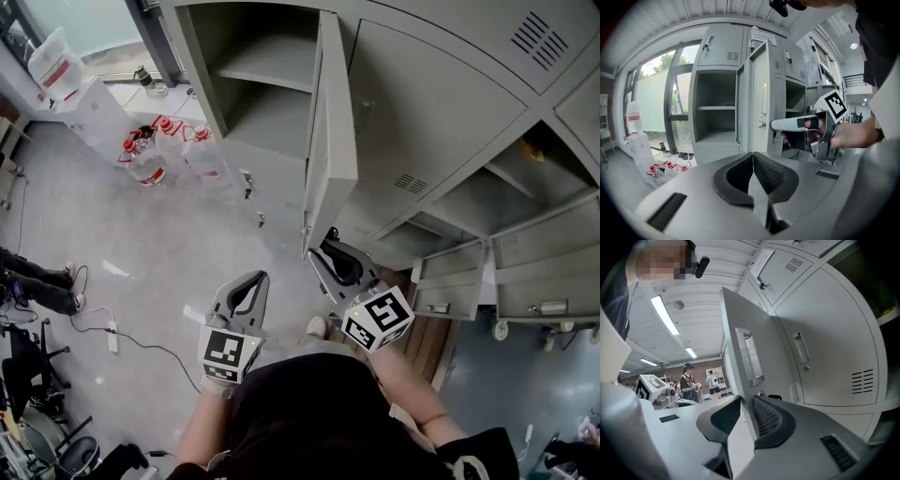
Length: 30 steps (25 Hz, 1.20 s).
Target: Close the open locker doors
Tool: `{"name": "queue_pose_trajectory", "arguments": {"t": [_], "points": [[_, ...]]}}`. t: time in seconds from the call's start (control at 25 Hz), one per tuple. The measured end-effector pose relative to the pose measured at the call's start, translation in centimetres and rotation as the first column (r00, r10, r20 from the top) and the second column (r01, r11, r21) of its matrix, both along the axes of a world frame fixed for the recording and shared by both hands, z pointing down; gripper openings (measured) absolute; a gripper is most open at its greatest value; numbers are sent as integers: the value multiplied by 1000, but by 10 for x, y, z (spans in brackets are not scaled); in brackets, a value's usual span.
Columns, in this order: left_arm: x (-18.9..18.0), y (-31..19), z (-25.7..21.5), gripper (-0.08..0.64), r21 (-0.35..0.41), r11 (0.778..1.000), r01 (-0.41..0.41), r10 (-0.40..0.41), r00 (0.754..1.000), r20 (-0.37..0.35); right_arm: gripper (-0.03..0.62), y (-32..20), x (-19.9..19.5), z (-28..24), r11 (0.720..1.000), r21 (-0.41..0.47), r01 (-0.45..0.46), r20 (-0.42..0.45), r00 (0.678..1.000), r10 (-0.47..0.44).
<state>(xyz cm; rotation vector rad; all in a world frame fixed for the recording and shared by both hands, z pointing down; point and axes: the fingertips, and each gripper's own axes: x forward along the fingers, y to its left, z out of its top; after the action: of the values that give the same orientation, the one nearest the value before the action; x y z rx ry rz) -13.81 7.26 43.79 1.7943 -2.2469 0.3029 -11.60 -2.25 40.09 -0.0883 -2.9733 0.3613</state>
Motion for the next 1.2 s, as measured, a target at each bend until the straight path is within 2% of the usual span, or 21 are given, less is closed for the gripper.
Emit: {"name": "queue_pose_trajectory", "arguments": {"t": [0.16,0.52,0.88,1.2], "points": [[-20,17,3,21,0,1000,4,-4,1000,-4,115,16,-22,0,1000,10,0,-1,1000,0],[-82,70,-2,21,20,1000,-12,12,1000,10,107,49,-73,3,994,21,-108,-10,994,108],[-133,125,5,21,38,997,-63,63,998,5,87,70,-129,4,968,36,-249,-10,968,249],[-166,149,13,21,59,997,-54,55,998,-23,67,74,-180,8,955,74,-288,-18,957,291]]}}
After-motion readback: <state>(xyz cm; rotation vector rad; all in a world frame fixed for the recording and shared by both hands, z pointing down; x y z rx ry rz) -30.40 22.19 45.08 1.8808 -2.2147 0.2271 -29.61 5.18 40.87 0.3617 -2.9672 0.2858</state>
